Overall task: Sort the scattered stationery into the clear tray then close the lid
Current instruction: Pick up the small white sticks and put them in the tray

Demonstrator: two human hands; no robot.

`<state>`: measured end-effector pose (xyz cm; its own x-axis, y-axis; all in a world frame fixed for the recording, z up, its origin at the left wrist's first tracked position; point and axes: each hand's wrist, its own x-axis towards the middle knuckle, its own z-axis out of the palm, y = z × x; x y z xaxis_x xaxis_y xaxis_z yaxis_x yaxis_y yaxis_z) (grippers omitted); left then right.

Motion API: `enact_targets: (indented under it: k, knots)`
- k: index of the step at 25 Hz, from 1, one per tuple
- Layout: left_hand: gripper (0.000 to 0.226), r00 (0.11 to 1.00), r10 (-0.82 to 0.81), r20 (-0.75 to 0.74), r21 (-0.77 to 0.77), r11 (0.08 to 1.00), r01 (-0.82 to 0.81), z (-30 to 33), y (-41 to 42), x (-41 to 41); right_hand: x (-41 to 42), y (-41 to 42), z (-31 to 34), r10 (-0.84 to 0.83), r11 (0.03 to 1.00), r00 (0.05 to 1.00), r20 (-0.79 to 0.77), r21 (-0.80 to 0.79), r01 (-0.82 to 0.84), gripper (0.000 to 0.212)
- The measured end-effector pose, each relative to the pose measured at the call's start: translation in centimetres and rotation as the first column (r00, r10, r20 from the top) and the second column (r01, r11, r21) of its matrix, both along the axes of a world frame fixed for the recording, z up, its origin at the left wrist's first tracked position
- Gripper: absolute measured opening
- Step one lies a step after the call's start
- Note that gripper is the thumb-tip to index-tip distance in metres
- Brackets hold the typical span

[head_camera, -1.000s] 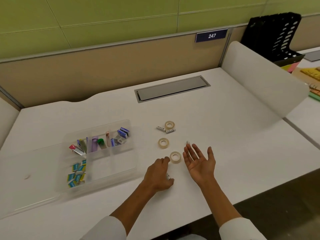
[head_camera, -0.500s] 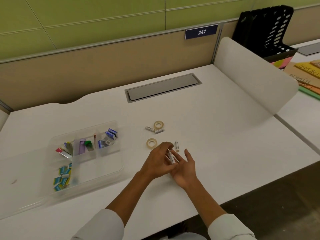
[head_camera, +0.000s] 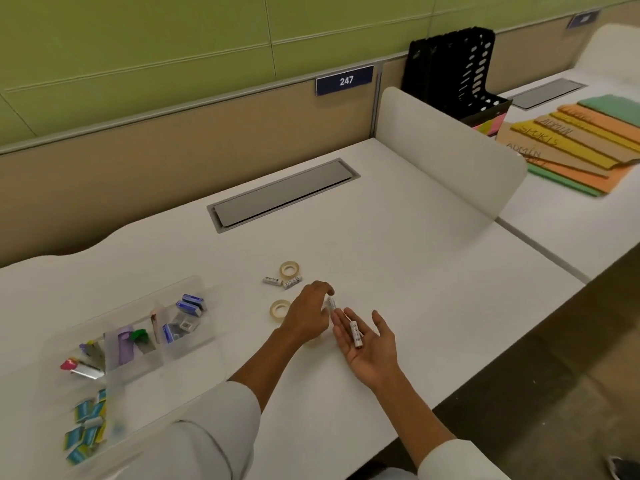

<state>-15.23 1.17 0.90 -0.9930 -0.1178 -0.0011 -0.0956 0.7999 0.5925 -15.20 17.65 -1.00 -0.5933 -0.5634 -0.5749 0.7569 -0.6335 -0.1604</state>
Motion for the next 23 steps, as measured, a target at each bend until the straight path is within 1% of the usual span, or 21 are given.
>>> enact_targets:
  k: [3,5,8,10,12,14,17,19,21,23]
  knots:
    - [0.041,0.994,0.002,0.105,-0.038,0.999,0.002,-1.4,0.7,-0.9,-0.9,1.1,0.0,-0.03,1.0,0.999,-0.013,-0.008,0.03,0.063]
    - [0.039,0.988,0.0,0.156,-0.109,0.994,0.018,-1.9,1.4,-1.1,-1.8,1.8,0.2,-0.031,1.0,0.999,-0.026,-0.002,0.031,0.065]
    - [0.035,0.988,0.051,0.145,-0.153,0.988,-0.028,-2.2,2.0,-2.1,-3.8,2.6,0.1,-0.018,1.0,0.999,-0.034,-0.023,0.017,0.067]
    - [0.037,0.985,0.091,0.144,-0.149,0.986,-0.069,-2.2,2.5,-2.3,-4.9,3.6,0.0,0.021,0.999,0.999,-0.032,-0.023,-0.022,0.068]
    - [0.042,0.985,0.141,0.103,-0.149,0.981,-0.125,-1.9,3.1,-2.5,-5.9,4.4,0.3,0.051,0.999,0.998,-0.04,-0.005,-0.051,0.067]
    - [0.045,0.978,0.209,0.021,-0.169,0.965,-0.202,-1.3,3.9,-2.8,-7.0,5.2,0.3,0.06,0.998,0.998,-0.034,-0.004,-0.06,0.065]
    - [0.045,0.962,0.259,-0.089,-0.199,0.942,-0.272,-0.2,5.1,-3.4,-8.4,5.9,0.1,0.079,0.996,0.996,-0.03,0.043,-0.078,0.063]
    - [0.045,0.943,0.29,-0.164,-0.179,0.931,-0.318,0.2,5.7,-4.0,-9.1,6.0,0.0,0.08,0.995,0.997,-0.018,0.059,-0.079,0.061]
    - [0.045,0.928,0.291,-0.232,-0.144,0.934,-0.328,0.6,6.0,-4.3,-9.5,5.7,-0.2,0.089,0.994,0.996,-0.012,0.071,-0.088,0.058]
    - [0.046,0.93,0.233,-0.284,-0.112,0.955,-0.274,1.2,6.1,-4.5,-9.7,5.1,-0.1,0.096,0.992,0.995,-0.014,0.084,-0.094,0.056]
